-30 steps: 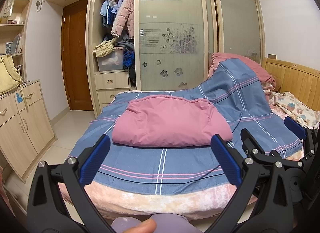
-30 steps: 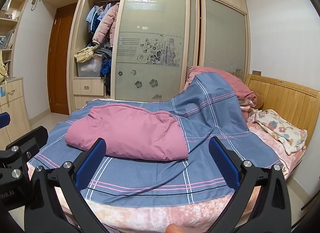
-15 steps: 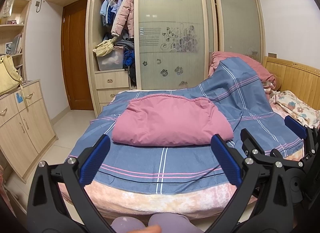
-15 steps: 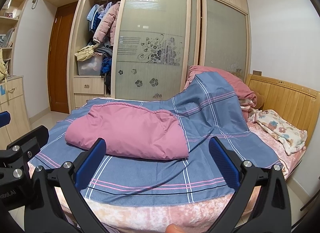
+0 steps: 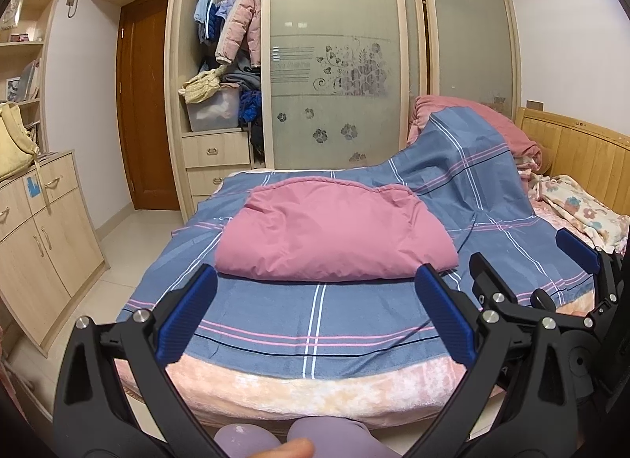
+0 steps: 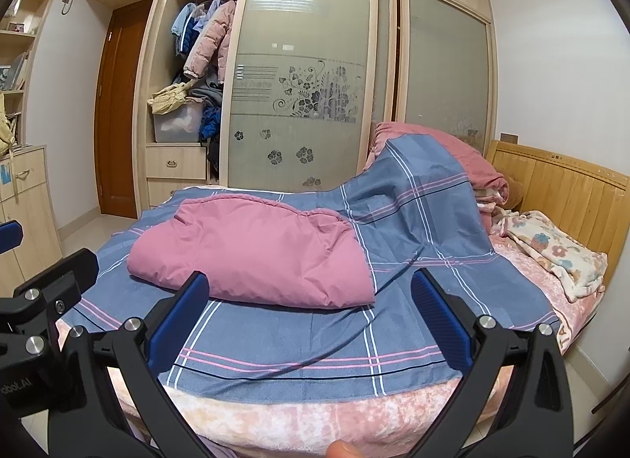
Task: Fold large clothes
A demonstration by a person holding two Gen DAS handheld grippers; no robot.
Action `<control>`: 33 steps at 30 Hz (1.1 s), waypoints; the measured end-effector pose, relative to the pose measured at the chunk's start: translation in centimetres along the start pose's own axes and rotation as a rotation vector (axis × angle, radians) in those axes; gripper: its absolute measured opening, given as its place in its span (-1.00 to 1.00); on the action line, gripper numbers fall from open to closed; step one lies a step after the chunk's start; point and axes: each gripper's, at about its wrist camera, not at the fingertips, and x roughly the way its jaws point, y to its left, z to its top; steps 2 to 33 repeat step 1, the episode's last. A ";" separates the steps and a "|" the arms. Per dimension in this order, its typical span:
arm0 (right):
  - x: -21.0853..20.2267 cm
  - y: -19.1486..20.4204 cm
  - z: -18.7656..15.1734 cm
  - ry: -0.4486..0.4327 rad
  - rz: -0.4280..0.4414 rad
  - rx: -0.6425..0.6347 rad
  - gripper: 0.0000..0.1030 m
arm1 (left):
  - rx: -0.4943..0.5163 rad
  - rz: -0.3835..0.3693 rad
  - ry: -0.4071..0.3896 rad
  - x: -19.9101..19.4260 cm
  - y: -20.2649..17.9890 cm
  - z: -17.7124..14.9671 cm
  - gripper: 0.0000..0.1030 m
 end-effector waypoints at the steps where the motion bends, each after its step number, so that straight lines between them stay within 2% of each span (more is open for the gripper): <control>1: 0.2 0.0 -0.1 0.003 0.000 0.000 0.97 | 0.003 0.001 0.001 0.1 0.0 -0.1 0.96; 33: 0.2 0.0 -0.1 0.003 0.000 0.000 0.97 | 0.003 0.001 0.001 0.1 0.0 -0.1 0.96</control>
